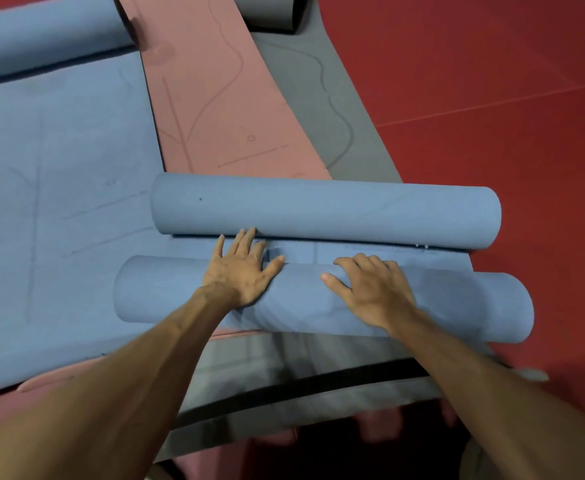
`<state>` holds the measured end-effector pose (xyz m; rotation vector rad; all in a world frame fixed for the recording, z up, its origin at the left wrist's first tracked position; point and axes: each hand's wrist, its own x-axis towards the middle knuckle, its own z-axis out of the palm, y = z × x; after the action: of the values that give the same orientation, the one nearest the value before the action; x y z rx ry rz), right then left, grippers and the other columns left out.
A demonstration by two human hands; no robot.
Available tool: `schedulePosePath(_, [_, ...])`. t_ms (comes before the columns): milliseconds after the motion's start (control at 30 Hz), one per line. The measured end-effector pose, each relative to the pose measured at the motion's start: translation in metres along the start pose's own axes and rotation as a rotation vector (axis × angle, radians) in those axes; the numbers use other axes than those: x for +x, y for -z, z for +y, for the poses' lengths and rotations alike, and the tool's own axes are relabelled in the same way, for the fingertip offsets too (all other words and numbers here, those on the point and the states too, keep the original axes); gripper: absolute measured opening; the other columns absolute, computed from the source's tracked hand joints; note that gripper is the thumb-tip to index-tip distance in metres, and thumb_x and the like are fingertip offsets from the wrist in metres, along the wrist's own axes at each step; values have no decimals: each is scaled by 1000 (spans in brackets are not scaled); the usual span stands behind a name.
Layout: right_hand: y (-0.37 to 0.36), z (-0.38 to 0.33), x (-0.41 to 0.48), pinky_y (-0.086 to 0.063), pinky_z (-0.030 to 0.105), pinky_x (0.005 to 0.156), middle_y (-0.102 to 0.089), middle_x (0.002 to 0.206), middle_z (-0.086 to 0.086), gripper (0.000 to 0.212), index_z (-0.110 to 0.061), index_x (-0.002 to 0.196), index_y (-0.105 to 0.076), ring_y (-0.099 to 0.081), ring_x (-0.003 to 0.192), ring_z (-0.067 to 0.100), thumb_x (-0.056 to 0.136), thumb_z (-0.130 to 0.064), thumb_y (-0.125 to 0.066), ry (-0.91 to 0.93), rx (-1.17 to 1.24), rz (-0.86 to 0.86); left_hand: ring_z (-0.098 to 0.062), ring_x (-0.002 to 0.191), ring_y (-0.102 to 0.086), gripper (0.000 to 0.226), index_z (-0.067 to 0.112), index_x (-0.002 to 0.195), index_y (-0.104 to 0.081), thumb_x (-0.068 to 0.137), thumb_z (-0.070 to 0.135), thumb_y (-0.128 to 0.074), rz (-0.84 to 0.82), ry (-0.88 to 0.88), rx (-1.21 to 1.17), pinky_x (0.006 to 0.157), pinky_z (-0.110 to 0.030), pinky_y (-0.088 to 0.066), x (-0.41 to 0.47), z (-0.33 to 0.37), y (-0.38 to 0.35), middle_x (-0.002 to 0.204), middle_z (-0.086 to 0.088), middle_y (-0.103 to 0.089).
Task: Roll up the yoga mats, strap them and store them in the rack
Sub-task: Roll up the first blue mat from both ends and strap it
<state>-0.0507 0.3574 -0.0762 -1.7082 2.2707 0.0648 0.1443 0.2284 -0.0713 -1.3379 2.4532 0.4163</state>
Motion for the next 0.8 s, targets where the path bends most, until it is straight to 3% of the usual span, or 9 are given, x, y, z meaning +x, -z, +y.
schedulePosePath(100, [7, 4, 16, -31, 42, 102, -55, 129, -2, 55, -34, 125, -52, -46, 124, 21, 91, -69, -25, -17, 56, -76, -14, 147, -8, 59, 24, 149, -27, 99, 53, -14, 84, 6, 8, 119, -41, 4, -1, 5, -2, 159, -1, -16])
schedulePosePath(333, [23, 10, 53, -32, 40, 103, -59, 130, -2, 59, -35, 111, -62, -48, 126, 24, 89, -73, -23, -65, 122, -250, -14, 148, -1, 57, 25, 151, -21, 100, 49, -13, 87, 17, 27, 120, -42, 2, 5, 8, 3, 161, -2, -8])
schedulePosePath(433, [30, 10, 62, -31, 41, 102, -62, 116, -3, 56, -27, 78, -54, -50, 121, 25, 91, -71, -22, -61, 139, -307, -13, 148, -1, 57, 25, 150, -26, 99, 49, -14, 117, 42, 28, 118, -44, 9, 15, 9, 8, 161, -1, -5])
schedulePosePath(500, [33, 9, 66, -33, 41, 100, -58, 102, -3, 58, -22, 68, -48, -51, 114, 25, 92, -69, -23, -62, 155, -327, -13, 148, 0, 57, 25, 150, -26, 99, 49, -16, 130, 54, 15, 118, -44, 9, 22, 10, 10, 161, -1, -2])
schedulePosePath(600, [31, 9, 65, -38, 38, 88, -63, 93, 3, 56, -16, 71, -53, -55, 103, 29, 95, -60, -30, -75, 176, -183, -15, 148, -3, 58, 26, 151, -22, 98, 49, -19, 130, 49, -15, 120, -42, 4, 28, 10, 11, 161, 0, 2])
schedulePosePath(667, [28, 8, 59, -41, 37, 83, -66, 99, 10, 45, -16, 78, -58, -58, 100, 34, 98, -49, -36, -91, 156, -19, -16, 148, -2, 59, 25, 152, -19, 98, 49, -20, 143, 43, -31, 120, -40, 1, 30, 9, 11, 161, 0, 3])
schedulePosePath(800, [10, 2, 47, -40, 39, 87, -66, 99, 7, 42, -16, 96, -66, -62, 98, 30, 101, -37, -30, -23, 6, 180, -16, 148, 3, 61, 22, 152, -17, 97, 49, -24, 149, 25, -76, 120, -39, -4, 43, 5, 17, 161, 0, 5])
